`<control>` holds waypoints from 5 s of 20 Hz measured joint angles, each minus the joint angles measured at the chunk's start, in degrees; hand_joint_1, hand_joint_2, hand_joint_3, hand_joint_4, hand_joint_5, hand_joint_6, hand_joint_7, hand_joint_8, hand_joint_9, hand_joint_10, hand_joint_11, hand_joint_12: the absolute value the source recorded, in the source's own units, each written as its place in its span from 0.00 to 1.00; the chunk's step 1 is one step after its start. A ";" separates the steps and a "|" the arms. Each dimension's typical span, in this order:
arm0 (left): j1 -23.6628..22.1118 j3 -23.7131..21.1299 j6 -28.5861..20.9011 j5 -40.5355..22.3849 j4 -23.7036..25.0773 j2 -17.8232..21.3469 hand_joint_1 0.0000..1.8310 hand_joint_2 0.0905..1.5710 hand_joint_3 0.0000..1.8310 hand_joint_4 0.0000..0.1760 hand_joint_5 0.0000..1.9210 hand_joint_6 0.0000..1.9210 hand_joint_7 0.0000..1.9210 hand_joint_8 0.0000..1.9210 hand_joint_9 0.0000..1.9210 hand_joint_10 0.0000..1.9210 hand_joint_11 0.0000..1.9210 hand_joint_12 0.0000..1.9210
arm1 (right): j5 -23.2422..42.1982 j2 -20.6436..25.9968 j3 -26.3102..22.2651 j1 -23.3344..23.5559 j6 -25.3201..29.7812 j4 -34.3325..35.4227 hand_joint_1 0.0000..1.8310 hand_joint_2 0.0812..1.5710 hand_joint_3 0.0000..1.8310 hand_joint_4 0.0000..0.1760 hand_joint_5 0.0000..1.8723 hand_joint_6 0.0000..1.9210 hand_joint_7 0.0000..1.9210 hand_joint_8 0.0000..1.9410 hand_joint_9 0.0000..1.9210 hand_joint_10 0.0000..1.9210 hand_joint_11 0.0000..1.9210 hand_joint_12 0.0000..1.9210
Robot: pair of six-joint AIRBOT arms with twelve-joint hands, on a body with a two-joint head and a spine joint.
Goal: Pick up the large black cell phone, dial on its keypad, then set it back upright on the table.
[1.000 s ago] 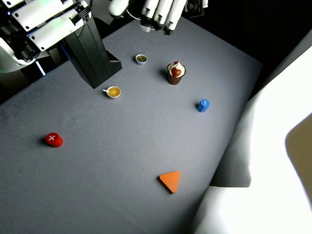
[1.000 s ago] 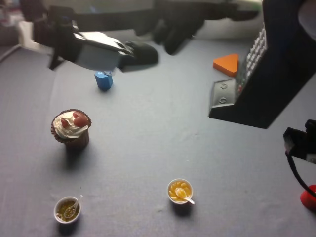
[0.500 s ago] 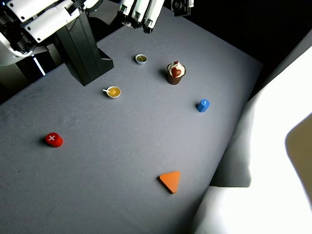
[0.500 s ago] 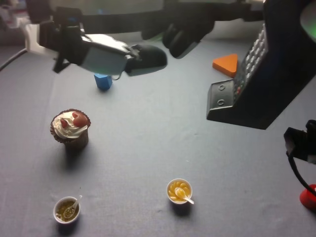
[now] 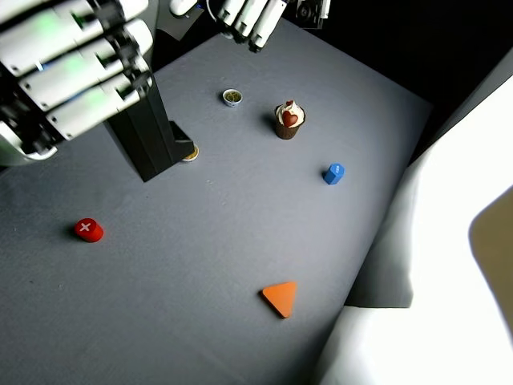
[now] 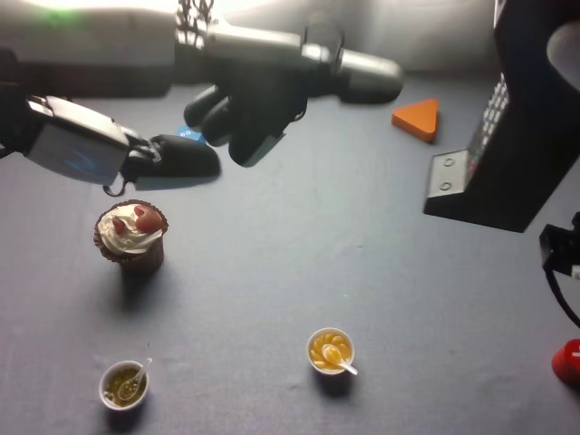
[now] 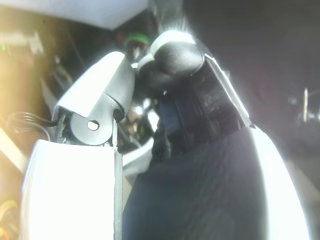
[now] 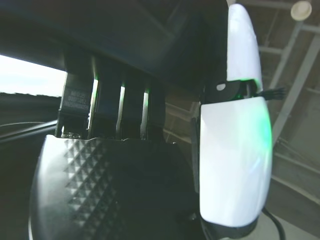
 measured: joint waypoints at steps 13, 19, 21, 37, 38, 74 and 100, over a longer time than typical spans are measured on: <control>1.79 -3.65 -4.48 2.67 15.04 1.33 0.27 0.82 0.00 0.00 0.28 0.00 0.40 0.05 0.35 0.21 0.21 0.63 | -0.15 -4.76 6.80 -6.71 0.72 2.10 0.76 0.70 0.00 0.00 0.52 0.44 0.47 0.53 0.46 0.70 0.44 0.72; 0.83 -3.93 -10.16 4.28 15.50 1.33 0.07 0.79 0.00 0.00 0.25 0.00 0.24 0.00 0.20 0.00 0.00 0.39 | -0.35 -6.49 9.27 -7.96 0.72 3.34 0.81 0.70 0.00 0.00 0.51 0.42 0.47 0.51 0.45 0.64 0.45 0.84; 1.25 -3.58 -21.22 7.15 15.85 1.33 0.02 0.80 0.00 0.00 0.23 0.00 0.21 0.00 0.18 0.00 0.00 0.33 | -0.26 -7.15 10.25 -8.59 0.72 3.80 0.81 0.70 0.00 0.00 0.50 0.43 0.47 0.51 0.45 0.64 0.44 0.84; -0.61 -7.39 -55.74 11.76 29.57 1.46 0.00 0.79 0.00 0.00 0.21 0.00 0.23 0.00 0.19 0.00 0.00 0.49 | -0.44 -13.22 15.69 -9.51 1.31 4.68 0.81 0.69 0.00 0.00 0.52 0.39 0.47 0.52 0.49 0.58 0.45 0.80; -0.57 -7.41 -56.83 11.67 29.79 1.60 0.00 0.79 0.00 0.00 0.21 0.00 0.23 0.00 0.19 0.00 0.00 0.49 | -0.42 -13.42 15.96 -9.51 1.33 4.61 0.81 0.69 0.00 0.00 0.52 0.39 0.47 0.52 0.49 0.58 0.45 0.80; 0.20 -10.56 -74.31 5.35 38.18 2.60 0.04 0.79 0.00 0.00 0.19 0.00 0.17 0.00 0.17 0.00 0.00 0.46 | -0.22 -17.00 22.38 -11.02 2.23 4.85 0.82 0.69 0.00 0.00 0.51 0.35 0.45 0.56 0.49 0.59 0.51 0.77; -0.09 -10.99 -73.83 6.03 38.29 2.78 0.05 0.78 0.00 0.00 0.20 0.00 0.18 0.00 0.19 0.01 0.00 0.51 | 0.20 -17.07 22.08 -11.72 2.21 4.37 0.49 0.66 0.00 0.00 0.24 0.00 0.22 0.00 0.18 0.00 0.00 0.51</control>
